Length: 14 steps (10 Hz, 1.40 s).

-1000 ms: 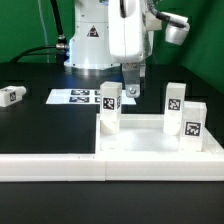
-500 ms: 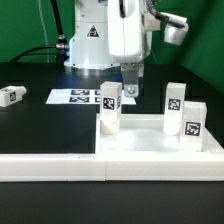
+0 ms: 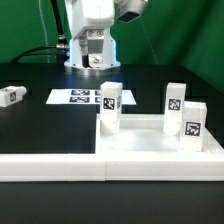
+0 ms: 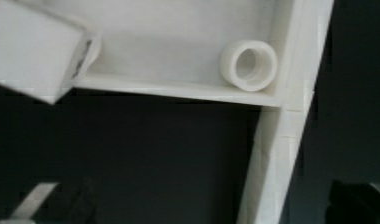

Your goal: Assemble square table

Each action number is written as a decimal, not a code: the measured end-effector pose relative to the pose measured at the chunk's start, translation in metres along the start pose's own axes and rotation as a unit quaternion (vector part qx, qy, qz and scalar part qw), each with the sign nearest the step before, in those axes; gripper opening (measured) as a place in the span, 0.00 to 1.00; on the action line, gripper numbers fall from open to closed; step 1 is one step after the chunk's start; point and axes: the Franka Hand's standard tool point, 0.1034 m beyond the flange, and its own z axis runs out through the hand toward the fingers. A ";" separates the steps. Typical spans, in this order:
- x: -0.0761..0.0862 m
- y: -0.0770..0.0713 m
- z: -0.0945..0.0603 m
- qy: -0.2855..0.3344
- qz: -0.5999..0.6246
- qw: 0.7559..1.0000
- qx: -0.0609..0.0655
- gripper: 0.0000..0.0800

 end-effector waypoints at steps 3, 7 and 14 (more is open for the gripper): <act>0.001 0.001 0.000 0.000 -0.101 0.995 -0.001 0.81; 0.051 0.063 0.002 -0.012 -0.323 0.946 -0.017 0.81; 0.082 0.115 0.009 -0.033 -0.419 0.907 -0.040 0.81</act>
Offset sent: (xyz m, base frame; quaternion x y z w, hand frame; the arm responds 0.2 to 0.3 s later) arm 0.0000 0.0000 0.0000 0.0000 0.0000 -0.1938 0.9810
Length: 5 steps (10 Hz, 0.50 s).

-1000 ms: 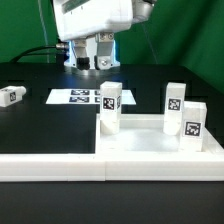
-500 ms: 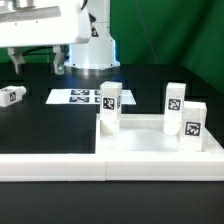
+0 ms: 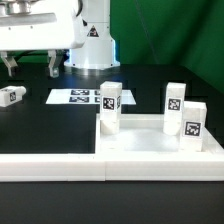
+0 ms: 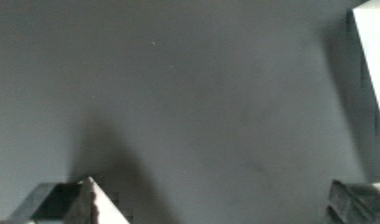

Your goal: Assemble square table

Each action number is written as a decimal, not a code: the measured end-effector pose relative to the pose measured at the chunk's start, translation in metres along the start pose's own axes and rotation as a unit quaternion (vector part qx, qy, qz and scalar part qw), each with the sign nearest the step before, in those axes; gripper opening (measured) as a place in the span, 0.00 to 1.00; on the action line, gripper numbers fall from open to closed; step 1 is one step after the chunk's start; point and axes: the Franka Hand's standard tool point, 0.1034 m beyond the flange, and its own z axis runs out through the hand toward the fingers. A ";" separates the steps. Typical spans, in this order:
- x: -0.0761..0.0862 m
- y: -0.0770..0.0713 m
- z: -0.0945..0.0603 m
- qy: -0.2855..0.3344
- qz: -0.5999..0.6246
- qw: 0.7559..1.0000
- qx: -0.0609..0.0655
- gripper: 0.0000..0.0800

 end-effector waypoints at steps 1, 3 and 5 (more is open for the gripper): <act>-0.006 0.001 0.002 -0.020 0.001 1.000 0.004 0.81; -0.032 0.051 0.014 -0.160 0.010 0.987 0.010 0.81; -0.045 0.092 0.015 -0.241 0.015 0.970 0.011 0.81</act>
Offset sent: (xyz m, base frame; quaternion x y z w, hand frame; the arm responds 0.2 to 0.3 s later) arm -0.0722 -0.0574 -0.0221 -0.0104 -0.2749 -0.0165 0.9613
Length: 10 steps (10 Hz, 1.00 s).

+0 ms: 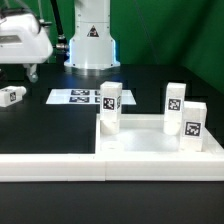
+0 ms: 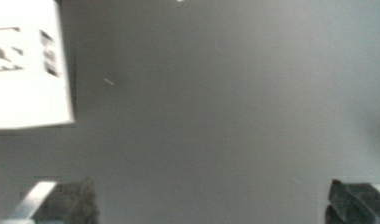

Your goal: Assemble square table

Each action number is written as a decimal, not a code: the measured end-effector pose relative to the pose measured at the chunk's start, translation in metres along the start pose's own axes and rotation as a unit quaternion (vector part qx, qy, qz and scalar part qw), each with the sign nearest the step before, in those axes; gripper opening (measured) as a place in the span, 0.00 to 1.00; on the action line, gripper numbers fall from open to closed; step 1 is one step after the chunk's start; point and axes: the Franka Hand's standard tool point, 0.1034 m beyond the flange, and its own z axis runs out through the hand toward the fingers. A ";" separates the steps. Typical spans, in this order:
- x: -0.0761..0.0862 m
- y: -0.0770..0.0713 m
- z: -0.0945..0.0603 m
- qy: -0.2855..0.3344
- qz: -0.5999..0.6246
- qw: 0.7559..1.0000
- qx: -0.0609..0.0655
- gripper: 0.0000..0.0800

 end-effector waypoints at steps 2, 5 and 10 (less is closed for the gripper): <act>-0.003 0.010 -0.001 -0.052 0.008 0.999 -0.001 0.81; -0.011 0.015 0.005 -0.149 0.016 0.989 0.006 0.81; 0.003 0.073 0.027 -0.218 0.017 0.976 -0.008 0.81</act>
Offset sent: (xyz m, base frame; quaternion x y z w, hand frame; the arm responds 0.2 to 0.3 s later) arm 0.0000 0.0000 0.0000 0.0000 -0.1296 0.0000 0.9916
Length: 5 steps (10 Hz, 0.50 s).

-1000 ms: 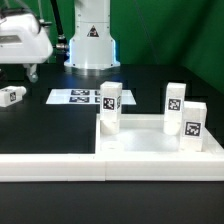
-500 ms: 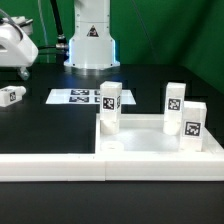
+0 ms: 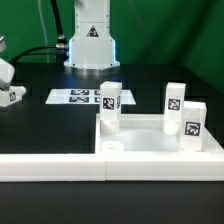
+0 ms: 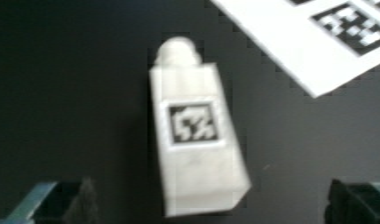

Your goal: Assemble square table

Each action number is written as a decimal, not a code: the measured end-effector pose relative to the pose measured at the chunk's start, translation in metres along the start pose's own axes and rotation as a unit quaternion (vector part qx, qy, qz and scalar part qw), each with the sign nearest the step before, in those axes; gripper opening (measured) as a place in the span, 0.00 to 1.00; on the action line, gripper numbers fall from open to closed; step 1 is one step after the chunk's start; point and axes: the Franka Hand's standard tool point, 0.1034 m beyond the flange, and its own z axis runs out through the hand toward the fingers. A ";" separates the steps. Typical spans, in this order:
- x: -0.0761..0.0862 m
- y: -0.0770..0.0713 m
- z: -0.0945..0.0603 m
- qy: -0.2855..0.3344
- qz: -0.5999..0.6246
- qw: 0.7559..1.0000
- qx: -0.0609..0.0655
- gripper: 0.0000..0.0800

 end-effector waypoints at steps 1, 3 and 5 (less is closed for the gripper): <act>0.003 -0.001 0.003 0.005 0.000 1.000 -0.004 0.81; 0.000 -0.001 0.030 0.000 0.004 1.000 -0.008 0.81; -0.002 0.003 0.039 -0.011 0.018 1.000 -0.006 0.81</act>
Offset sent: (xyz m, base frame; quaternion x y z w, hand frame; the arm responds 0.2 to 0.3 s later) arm -0.0167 0.0064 -0.0172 0.0102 -0.0050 0.0083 0.9999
